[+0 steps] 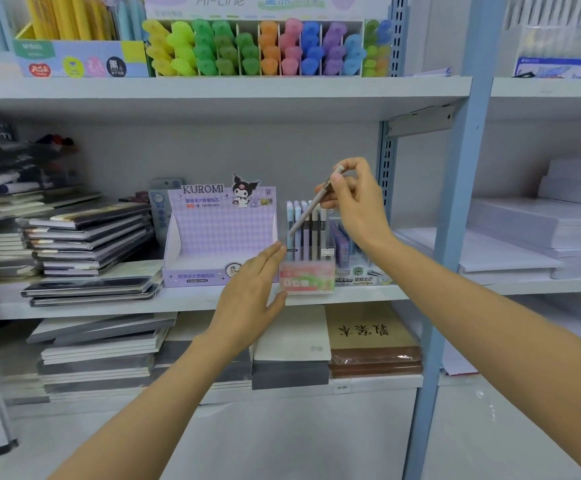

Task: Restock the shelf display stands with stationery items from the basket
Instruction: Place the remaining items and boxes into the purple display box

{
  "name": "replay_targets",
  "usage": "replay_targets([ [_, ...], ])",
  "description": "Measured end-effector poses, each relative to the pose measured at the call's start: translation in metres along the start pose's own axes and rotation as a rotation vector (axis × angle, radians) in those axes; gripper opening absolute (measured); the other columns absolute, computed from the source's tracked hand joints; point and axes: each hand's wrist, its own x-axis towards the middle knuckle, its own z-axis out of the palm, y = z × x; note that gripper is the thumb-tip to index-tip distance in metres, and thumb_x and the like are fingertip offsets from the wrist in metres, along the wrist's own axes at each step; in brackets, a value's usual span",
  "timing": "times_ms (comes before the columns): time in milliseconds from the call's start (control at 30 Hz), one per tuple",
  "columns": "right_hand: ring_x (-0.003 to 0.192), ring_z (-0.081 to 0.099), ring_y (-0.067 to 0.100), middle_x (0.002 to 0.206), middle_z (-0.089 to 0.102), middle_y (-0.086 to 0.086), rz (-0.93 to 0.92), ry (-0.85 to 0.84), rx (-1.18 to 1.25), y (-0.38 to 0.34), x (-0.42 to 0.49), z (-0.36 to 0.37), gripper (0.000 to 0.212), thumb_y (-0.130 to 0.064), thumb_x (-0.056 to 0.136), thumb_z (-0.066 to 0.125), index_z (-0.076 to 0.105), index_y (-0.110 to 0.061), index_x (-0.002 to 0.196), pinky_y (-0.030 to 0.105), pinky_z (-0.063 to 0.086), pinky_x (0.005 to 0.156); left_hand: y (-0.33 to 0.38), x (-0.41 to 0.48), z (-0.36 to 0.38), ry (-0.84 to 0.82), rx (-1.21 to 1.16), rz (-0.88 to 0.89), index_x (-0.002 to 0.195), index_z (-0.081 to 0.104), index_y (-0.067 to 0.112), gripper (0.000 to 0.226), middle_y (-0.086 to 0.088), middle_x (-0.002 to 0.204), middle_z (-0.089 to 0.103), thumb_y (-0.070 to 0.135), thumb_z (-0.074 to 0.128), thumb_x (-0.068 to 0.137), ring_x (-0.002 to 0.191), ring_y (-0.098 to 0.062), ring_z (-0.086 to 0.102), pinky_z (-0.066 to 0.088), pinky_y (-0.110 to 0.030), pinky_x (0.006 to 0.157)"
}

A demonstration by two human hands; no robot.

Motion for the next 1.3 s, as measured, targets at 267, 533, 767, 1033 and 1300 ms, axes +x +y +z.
replay_targets([
  [267,0.086,0.070,0.025,0.089,0.070,0.015,0.022,-0.238,-0.132,0.019,-0.011,0.018,0.009,-0.011,0.102,0.044,0.047,-0.004,0.105,0.035,0.060,0.075,-0.001,0.003,0.006,0.025,0.047,0.017,0.152,0.027,0.015,0.068,0.000,0.152,0.032,0.023,0.059,0.092,0.121,-0.019,0.049,0.047,-0.027,0.083],
  [533,0.079,0.071,0.019,0.083,0.072,0.014,-0.013,-0.333,-0.264,0.021,-0.001,0.019,0.007,-0.011,0.101,0.044,0.048,-0.006,0.102,0.036,0.060,0.073,-0.003,0.004,0.006,0.015,0.048,0.018,0.150,0.031,0.016,0.066,0.001,0.151,0.031,0.022,0.060,0.091,0.120,-0.017,0.048,0.044,-0.025,0.080],
  [767,0.075,0.070,0.025,0.082,0.071,0.013,0.003,-0.346,-0.339,0.027,-0.003,0.026,0.005,-0.012,0.100,0.048,0.050,-0.009,0.102,0.037,0.059,0.073,-0.002,0.004,0.007,0.022,0.032,0.015,0.150,0.031,0.016,0.067,0.000,0.151,0.031,0.020,0.060,0.090,0.118,-0.018,0.049,0.045,-0.024,0.078],
  [1033,0.072,0.066,0.016,0.088,0.067,0.003,-0.122,-0.264,-0.435,0.031,-0.014,0.029,0.017,-0.014,0.096,0.057,0.056,-0.012,0.114,0.040,0.059,0.074,-0.003,0.003,0.009,0.034,0.039,0.027,0.151,0.027,0.016,0.070,0.001,0.153,0.027,0.019,0.060,0.090,0.118,-0.017,0.048,0.043,-0.023,0.079],
  [1300,0.106,0.056,0.013,0.115,0.059,-0.004,-0.158,-0.342,-0.654,0.041,-0.041,0.012,0.059,-0.035,0.082,0.073,0.046,-0.022,0.133,0.032,0.040,0.095,-0.003,0.003,0.011,0.034,0.047,0.023,0.152,0.026,0.016,0.074,0.000,0.154,0.026,0.018,0.063,0.088,0.118,-0.021,0.049,0.048,-0.033,0.086],
])
